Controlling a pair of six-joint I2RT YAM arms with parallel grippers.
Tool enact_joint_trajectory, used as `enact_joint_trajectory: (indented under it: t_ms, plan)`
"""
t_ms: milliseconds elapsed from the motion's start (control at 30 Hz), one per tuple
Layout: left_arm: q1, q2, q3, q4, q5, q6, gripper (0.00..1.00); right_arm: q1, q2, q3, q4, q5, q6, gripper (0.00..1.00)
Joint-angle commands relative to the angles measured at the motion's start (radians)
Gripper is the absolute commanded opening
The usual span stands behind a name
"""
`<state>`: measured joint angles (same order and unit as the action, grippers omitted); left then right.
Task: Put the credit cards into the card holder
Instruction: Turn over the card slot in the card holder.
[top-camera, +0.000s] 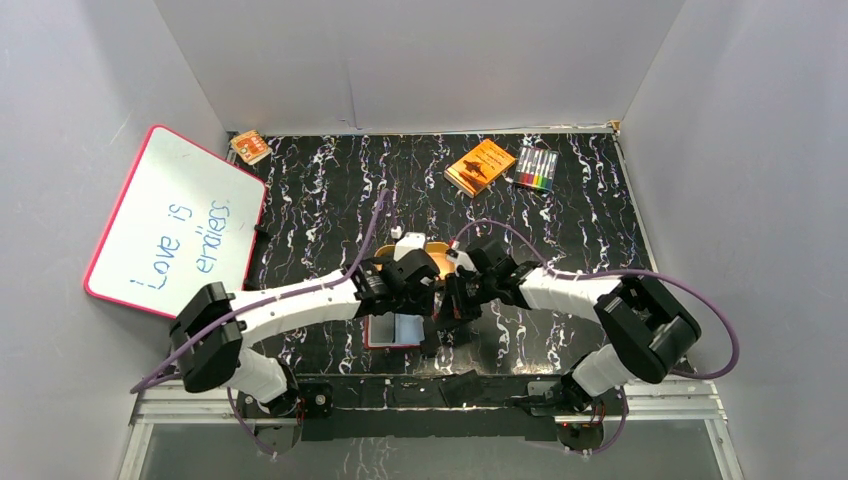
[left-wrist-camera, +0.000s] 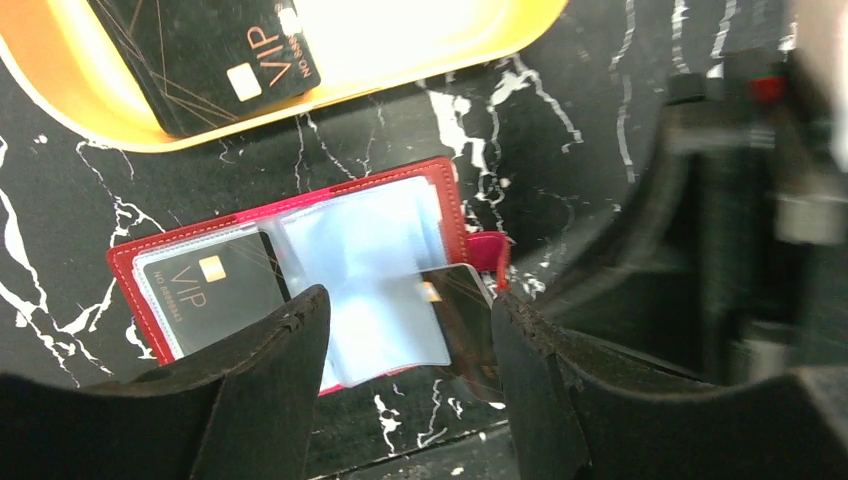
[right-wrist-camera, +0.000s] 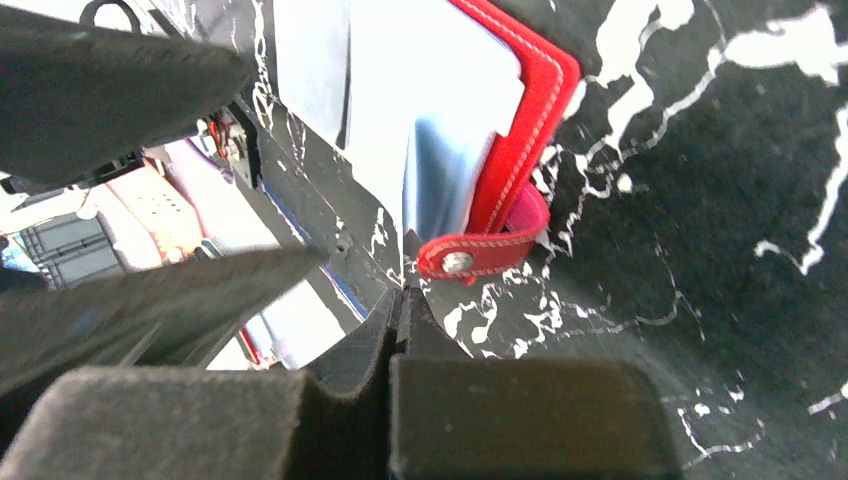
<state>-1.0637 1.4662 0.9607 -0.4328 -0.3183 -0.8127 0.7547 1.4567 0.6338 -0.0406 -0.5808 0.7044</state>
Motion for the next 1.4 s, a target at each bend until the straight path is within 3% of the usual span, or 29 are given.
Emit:
enact_joint_trajectory:
  t_ms: [0, 233, 467, 633, 900, 1367]
  plan:
    - [-0.004, -0.094, 0.055, -0.086, -0.001, 0.018, 0.59, 0.02, 0.038, 0.075, 0.081, -0.037, 0.003, 0.0]
    - [-0.001, -0.285, -0.063, -0.197, -0.162, -0.114, 0.58, 0.071, 0.089, 0.131, 0.096, -0.025, 0.021, 0.0]
    - [0.02, -0.455, -0.226, -0.206, -0.186, -0.205, 0.57, 0.119, 0.219, 0.225, 0.128, 0.005, 0.04, 0.0]
    - [0.03, -0.452, -0.264, -0.15, -0.192, -0.195, 0.58, 0.129, 0.276, 0.268, 0.139, 0.013, 0.062, 0.0]
    - [0.066, -0.447, -0.32, -0.159, -0.256, -0.27, 0.56, 0.097, 0.102, 0.177, 0.109, 0.082, 0.114, 0.0]
    - [0.11, -0.509, -0.46, -0.161, -0.235, -0.394, 0.55, 0.07, 0.123, 0.01, 0.367, 0.044, 0.31, 0.0]
